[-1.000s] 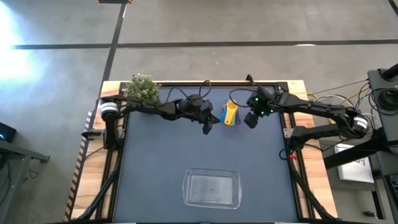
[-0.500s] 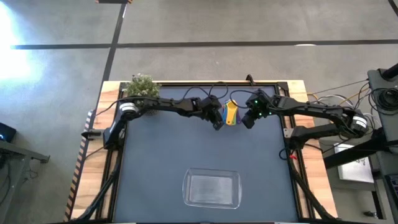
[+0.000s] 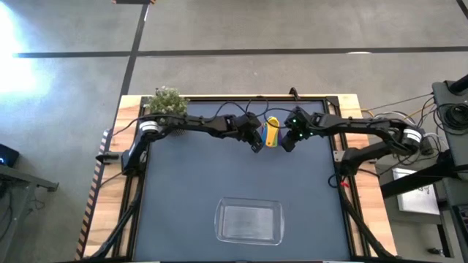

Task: Nest measuring cups in basket
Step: Adjust the stacked measuring cups

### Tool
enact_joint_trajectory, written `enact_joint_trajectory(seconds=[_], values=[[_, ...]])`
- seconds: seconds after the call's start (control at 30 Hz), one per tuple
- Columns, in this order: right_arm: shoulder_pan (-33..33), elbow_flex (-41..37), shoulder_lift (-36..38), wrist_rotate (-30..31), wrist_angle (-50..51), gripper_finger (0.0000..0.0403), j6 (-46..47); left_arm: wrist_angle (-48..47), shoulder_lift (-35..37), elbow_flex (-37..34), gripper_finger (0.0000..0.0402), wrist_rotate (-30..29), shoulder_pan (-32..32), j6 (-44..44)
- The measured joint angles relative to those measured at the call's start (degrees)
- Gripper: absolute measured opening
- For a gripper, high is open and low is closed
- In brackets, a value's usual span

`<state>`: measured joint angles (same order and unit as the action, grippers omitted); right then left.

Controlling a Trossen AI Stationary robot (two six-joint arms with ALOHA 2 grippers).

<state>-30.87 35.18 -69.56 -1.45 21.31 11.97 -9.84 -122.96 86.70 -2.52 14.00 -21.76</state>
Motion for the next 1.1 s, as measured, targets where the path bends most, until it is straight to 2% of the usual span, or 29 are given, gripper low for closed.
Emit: enact_joint_trajectory(seconds=[0.3, 0.7, 1.1], values=[[0.5, 0.1, -3.0, -2.0, -3.5, 0.0009, 2.8, 1.3, 0.0, 0.0, 0.0, 0.0, -0.2, -0.3], [3.3, 0.3, -3.2, -3.5, -7.3, 0.0009, 6.4, 3.2, 0.0, -0.1, 0.0, 0.0, -1.1, -1.1], [5.0, 5.0, -3.9, -3.5, -6.3, 0.0009, 6.5, 4.3, 0.0, -0.1, 0.0, 0.1, -1.9, -1.3]])
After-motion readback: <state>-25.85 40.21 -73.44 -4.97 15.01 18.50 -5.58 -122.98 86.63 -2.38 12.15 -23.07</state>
